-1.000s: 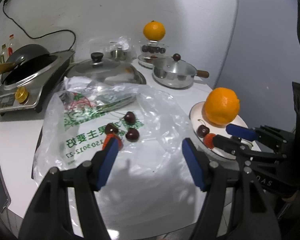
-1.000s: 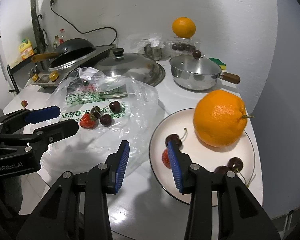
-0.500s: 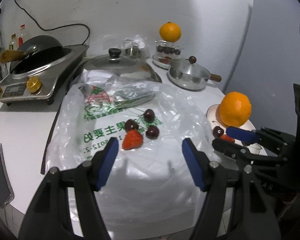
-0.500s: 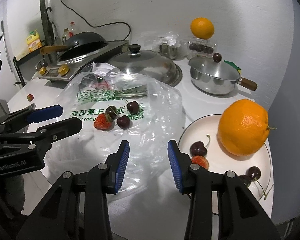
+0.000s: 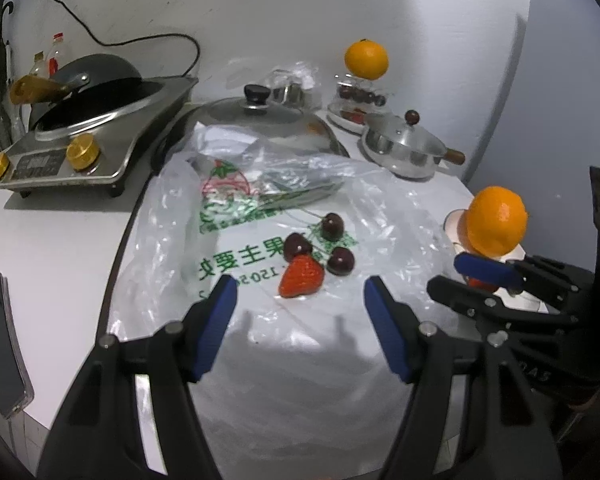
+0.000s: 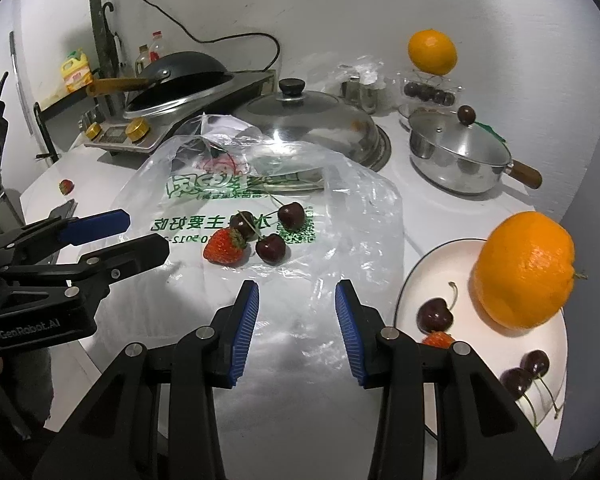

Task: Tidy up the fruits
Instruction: 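Move both open grippers back over the fruit on the plastic bag, then close the right gripper on a dark cherry while the left gripper grasps a strawberry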

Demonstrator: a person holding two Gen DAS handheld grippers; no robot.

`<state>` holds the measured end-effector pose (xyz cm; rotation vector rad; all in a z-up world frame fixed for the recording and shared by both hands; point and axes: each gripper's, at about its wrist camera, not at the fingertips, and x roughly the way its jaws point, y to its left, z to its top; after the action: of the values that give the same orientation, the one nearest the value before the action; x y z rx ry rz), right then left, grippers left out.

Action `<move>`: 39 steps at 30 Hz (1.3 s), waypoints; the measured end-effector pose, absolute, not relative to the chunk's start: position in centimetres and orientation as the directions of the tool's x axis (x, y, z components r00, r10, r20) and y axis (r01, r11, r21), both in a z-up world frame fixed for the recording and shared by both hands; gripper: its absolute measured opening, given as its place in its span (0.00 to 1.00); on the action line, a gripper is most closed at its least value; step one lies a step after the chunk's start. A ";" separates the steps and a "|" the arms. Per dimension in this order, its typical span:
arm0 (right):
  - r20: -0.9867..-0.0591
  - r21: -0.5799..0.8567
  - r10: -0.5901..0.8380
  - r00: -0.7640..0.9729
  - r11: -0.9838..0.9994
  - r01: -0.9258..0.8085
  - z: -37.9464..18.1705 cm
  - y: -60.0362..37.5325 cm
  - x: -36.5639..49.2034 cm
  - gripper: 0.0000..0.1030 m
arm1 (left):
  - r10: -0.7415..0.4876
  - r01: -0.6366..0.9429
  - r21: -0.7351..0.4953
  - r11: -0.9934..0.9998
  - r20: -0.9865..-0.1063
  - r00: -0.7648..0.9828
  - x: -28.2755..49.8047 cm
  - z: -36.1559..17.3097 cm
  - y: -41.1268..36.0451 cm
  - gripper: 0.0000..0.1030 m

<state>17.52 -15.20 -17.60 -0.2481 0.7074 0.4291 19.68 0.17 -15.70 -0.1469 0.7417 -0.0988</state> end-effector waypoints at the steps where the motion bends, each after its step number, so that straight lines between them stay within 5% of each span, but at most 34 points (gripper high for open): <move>1: -0.674 -0.076 0.296 0.677 0.884 -0.461 -17.7 -15.1 17.6 0.41 | -0.141 0.036 -0.168 0.985 -0.666 0.733 19.8 -15.7 0.3 0.66; 39: -0.745 -0.051 0.317 0.587 0.851 -0.523 -21.6 -10.8 24.7 0.41 | -0.100 -0.011 -0.150 0.989 -0.709 0.698 24.2 -18.7 2.6 0.65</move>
<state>24.70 -10.83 -21.56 -0.2781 0.8064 0.4969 24.25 2.63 -18.74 -0.1472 0.7975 -0.0502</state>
